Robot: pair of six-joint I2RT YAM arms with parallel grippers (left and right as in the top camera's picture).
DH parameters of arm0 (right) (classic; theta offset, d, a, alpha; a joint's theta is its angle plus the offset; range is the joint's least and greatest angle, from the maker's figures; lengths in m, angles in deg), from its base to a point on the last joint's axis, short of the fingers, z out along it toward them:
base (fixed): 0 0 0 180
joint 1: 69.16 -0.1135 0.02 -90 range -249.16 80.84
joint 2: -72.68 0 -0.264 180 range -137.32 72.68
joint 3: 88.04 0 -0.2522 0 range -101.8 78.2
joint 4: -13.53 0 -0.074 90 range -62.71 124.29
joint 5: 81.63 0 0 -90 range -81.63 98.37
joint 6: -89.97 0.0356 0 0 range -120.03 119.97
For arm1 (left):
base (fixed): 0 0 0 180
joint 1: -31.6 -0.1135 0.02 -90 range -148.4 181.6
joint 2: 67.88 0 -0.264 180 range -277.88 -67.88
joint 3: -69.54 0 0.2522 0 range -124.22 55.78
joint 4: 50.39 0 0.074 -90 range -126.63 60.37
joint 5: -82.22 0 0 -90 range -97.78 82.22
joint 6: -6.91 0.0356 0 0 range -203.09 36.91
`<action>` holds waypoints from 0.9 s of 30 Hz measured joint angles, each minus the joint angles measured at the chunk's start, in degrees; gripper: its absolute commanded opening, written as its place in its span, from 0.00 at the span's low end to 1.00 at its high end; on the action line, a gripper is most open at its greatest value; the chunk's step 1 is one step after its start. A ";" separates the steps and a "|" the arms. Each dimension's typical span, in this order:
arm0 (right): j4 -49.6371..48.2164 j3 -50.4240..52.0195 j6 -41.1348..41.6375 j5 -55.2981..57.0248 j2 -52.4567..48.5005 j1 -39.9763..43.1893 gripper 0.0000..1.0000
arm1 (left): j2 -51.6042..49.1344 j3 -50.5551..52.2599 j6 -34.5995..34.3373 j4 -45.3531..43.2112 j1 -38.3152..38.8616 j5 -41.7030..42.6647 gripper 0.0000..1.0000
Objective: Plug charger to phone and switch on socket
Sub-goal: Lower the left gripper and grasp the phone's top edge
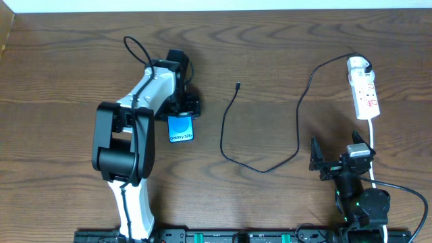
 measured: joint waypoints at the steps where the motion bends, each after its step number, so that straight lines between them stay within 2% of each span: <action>1: 0.00 0.00 0.00 0.00 0.00 0.02 0.99 | 0.00 0.00 -0.04 -0.15 0.46 -0.15 0.91; 27: 0.00 0.00 0.00 0.00 0.00 0.02 0.99 | 0.07 0.26 -2.38 -1.64 1.90 -0.33 0.91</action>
